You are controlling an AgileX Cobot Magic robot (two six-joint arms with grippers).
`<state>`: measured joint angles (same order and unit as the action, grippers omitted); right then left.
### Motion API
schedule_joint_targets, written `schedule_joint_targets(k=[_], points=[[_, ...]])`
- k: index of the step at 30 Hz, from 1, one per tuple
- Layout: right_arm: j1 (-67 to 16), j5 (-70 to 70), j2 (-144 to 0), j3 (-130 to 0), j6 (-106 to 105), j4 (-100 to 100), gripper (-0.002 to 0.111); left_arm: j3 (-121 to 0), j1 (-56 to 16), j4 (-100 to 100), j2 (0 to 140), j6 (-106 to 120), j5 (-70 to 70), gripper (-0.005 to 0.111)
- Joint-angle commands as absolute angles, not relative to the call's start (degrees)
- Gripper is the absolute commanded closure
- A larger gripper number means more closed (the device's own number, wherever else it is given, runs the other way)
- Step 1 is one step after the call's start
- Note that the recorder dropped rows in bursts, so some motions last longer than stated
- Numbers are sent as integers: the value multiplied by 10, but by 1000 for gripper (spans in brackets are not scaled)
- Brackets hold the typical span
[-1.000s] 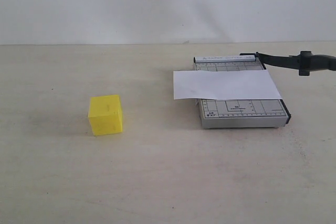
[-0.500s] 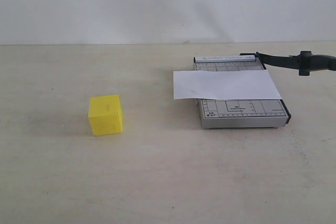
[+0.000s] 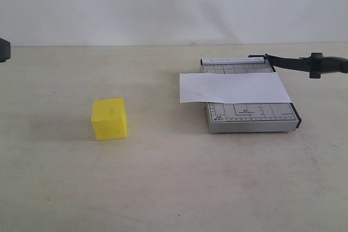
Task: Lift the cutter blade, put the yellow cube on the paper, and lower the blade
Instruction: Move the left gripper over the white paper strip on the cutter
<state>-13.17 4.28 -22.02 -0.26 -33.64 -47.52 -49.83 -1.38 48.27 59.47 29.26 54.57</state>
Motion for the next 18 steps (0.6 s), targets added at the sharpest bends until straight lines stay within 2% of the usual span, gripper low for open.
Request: schedule_joint_targets(k=[1, 10, 18], points=[[-132, 43, -219, 0, -334, -475, 108, -515, -63, 486, 609, 311, 504, 102], [-132, 43, -219, 0, -333, -475, 108, -657, -265, 466, 828, 315, 395, 102], [-132, 35, -219, 0, -329, -475, 108, -809, -362, 453, 1050, 315, 298, 102]])
